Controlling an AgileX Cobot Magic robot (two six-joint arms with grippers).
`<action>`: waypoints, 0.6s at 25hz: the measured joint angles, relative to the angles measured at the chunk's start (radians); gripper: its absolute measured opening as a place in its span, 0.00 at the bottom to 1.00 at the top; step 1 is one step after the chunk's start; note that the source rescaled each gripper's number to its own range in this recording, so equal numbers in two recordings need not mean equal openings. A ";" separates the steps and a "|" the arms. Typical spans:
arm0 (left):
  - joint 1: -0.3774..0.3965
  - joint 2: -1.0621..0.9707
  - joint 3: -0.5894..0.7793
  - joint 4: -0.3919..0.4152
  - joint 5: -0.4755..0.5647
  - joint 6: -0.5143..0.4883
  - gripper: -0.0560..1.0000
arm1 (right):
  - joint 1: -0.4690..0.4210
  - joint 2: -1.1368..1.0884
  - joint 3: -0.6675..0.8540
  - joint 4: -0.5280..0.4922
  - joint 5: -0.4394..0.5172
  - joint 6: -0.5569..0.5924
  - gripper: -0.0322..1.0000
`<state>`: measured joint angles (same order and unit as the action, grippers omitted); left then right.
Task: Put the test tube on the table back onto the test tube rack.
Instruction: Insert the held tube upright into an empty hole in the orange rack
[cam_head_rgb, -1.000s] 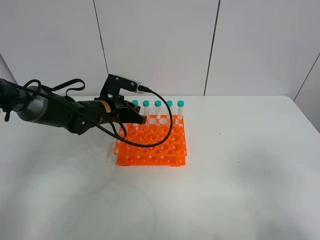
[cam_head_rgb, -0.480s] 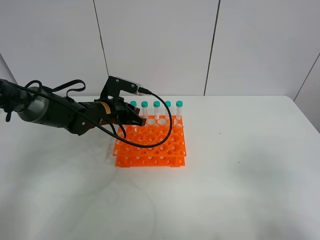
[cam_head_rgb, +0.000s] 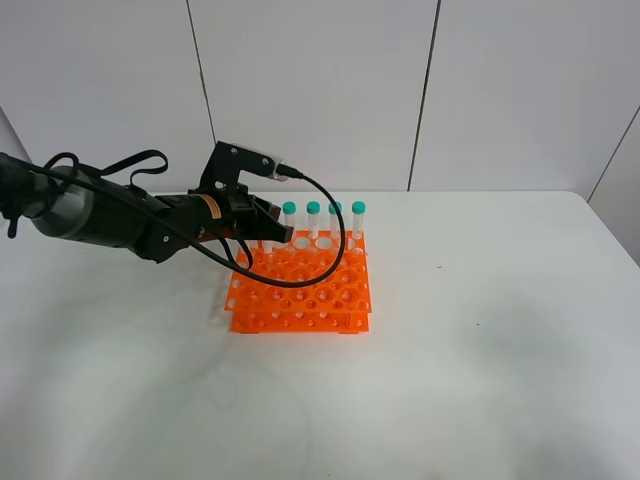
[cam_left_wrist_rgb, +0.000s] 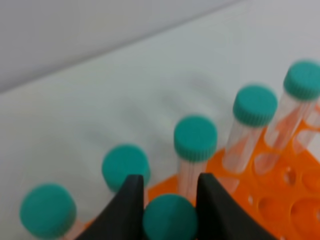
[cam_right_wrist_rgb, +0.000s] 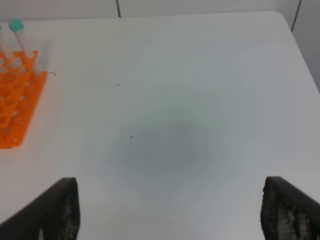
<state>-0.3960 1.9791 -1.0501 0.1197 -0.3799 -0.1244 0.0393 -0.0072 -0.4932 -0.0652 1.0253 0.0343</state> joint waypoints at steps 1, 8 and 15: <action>0.000 -0.005 -0.002 0.001 0.004 0.000 0.07 | 0.000 0.000 0.000 0.000 0.000 0.000 0.88; 0.000 -0.013 -0.004 0.013 0.045 0.000 0.07 | 0.000 0.000 0.000 0.000 0.000 0.000 0.88; 0.000 -0.013 -0.004 0.015 0.047 -0.047 0.07 | 0.000 0.000 0.000 0.000 0.000 0.000 0.88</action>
<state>-0.3960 1.9663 -1.0544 0.1342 -0.3331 -0.1709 0.0393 -0.0072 -0.4932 -0.0652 1.0253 0.0343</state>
